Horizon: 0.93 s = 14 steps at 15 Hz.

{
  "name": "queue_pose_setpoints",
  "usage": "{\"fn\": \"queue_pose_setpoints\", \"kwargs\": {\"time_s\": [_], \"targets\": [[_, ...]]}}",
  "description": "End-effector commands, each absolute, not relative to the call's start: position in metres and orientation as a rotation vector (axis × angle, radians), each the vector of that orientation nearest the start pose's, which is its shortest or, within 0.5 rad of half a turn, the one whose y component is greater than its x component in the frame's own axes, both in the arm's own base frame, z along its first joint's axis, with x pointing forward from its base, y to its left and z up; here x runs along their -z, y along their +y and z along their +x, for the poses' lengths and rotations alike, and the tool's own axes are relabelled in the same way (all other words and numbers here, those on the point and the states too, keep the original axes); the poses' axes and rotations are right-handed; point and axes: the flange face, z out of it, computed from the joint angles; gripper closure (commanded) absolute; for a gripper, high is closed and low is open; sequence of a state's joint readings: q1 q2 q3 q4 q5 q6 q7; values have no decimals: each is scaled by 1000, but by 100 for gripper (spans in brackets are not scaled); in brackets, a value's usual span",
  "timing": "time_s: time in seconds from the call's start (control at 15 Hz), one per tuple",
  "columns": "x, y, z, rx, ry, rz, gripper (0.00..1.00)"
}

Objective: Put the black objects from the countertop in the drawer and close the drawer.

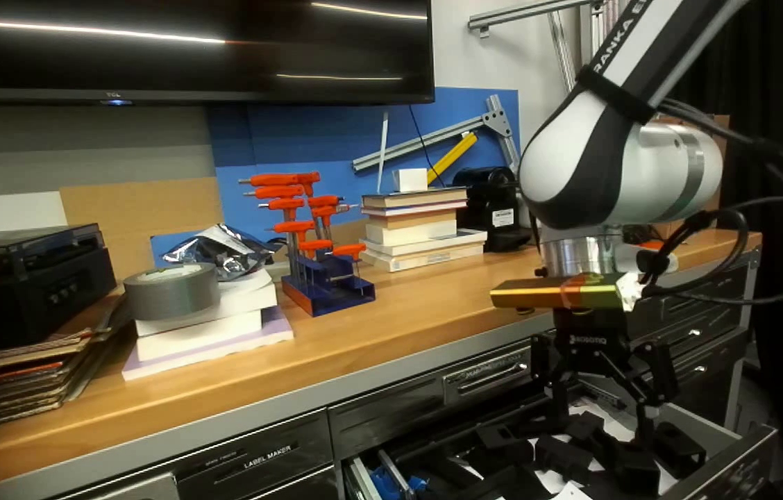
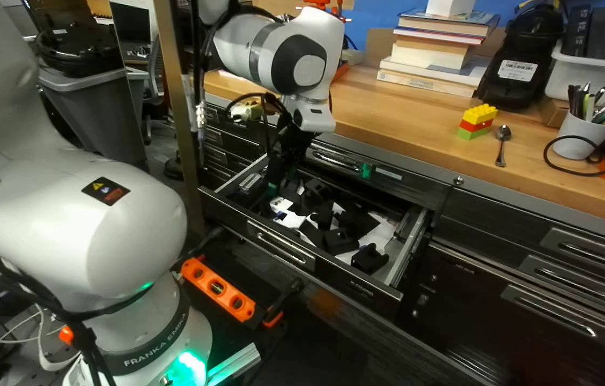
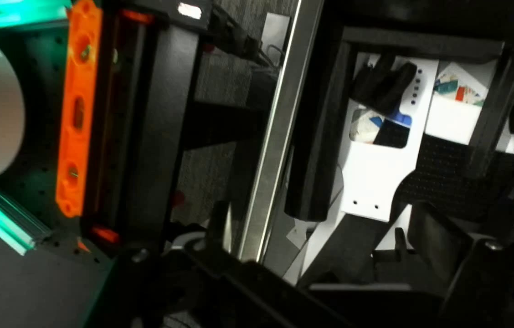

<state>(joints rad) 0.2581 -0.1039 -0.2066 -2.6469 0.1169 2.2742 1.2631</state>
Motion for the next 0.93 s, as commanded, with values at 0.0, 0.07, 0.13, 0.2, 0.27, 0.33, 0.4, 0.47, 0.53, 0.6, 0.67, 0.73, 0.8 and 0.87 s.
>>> {"fn": "queue_pose_setpoints", "kwargs": {"time_s": [0.0,0.07,0.13,0.2,0.27,0.33,0.4,0.47,0.53,0.6,0.67,0.73,0.8,0.87], "targets": [[-282,31,381,-560,1936,-2439,0],[-284,34,378,-574,1942,-2404,0],[-282,37,375,-580,1946,-2369,0],[-277,41,371,-599,1957,-2336,0],[-274,43,367,-621,1969,-2311,0],[-269,46,362,-629,1975,-2283,0],[-264,49,357,-637,1980,-2266,0],[-259,51,352,-640,1982,-2246,0],[-255,52,348,-646,1988,-2229,0],[-249,53,343,-634,1995,-2227,0],[-247,55,357,-631,2001,-2239,0],[-241,55,354,-622,2009,-2262,0],[-235,54,353,-629,2019,-2265,0],[-231,54,353,-628,2026,-2273,0]]}}
